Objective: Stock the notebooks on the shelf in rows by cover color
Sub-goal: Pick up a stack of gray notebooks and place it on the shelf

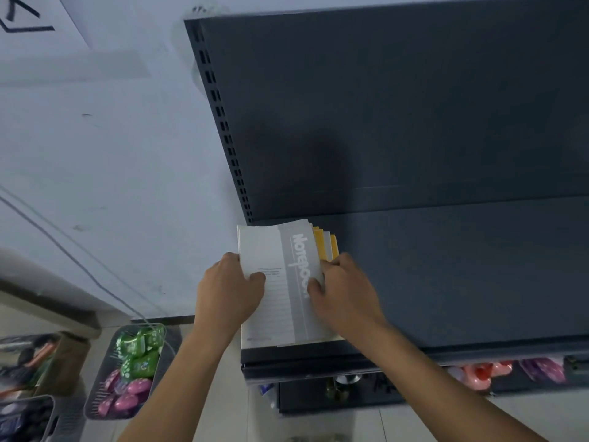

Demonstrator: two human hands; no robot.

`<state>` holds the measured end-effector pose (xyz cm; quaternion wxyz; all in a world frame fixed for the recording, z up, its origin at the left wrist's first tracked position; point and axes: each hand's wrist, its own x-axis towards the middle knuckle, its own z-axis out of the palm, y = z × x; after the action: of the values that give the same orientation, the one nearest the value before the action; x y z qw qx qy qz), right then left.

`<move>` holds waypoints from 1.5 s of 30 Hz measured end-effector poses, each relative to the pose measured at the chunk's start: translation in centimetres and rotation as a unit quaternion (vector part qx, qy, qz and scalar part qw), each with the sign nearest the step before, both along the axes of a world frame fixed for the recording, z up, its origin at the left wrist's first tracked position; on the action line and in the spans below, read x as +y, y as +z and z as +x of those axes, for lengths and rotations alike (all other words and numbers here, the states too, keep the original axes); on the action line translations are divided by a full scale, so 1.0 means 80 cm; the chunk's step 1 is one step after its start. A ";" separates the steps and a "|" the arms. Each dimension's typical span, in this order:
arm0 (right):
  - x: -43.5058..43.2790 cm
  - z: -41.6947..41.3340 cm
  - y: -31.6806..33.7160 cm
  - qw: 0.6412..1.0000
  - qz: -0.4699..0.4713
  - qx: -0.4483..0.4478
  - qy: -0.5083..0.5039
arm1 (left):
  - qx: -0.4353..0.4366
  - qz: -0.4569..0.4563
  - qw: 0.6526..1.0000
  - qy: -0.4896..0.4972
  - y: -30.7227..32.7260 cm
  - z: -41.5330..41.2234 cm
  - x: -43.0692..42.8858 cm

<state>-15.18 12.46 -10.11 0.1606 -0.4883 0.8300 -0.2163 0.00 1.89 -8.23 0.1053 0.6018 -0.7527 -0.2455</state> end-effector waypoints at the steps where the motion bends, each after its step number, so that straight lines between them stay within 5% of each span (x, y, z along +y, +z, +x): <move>1: 0.000 0.002 0.000 1.000 -0.002 0.002 0.006 | 0.003 -0.004 1.000 0.003 0.000 0.002 0.001; 9: 0.002 0.010 -0.010 0.999 0.026 0.000 0.037 | 0.022 -0.015 1.000 0.017 0.006 0.011 0.005; 16: -0.005 -0.003 -0.014 0.993 0.018 -0.116 -0.008 | 0.025 0.020 0.999 0.020 0.010 0.014 0.005; 25: -0.012 -0.001 -0.003 0.981 0.013 -0.186 -0.043 | 0.220 0.154 0.962 0.043 0.034 0.014 0.005; 29: -0.004 0.005 0.010 0.958 -0.020 -0.278 -0.072 | 0.222 0.194 0.955 0.030 0.030 0.006 0.005; 35: 0.023 -0.005 0.018 0.958 -0.042 -0.258 -0.120 | 0.024 0.072 0.989 -0.126 0.016 -0.009 0.011; 45: 0.108 -0.076 0.064 0.936 -0.065 -0.203 -0.282 | 0.102 -0.027 0.967 -0.230 0.041 -0.105 0.059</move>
<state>-21.24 21.10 -5.01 0.2261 -0.1897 0.8672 -0.4011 -8.44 6.58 -4.96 0.1385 0.3809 -0.8626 -0.3028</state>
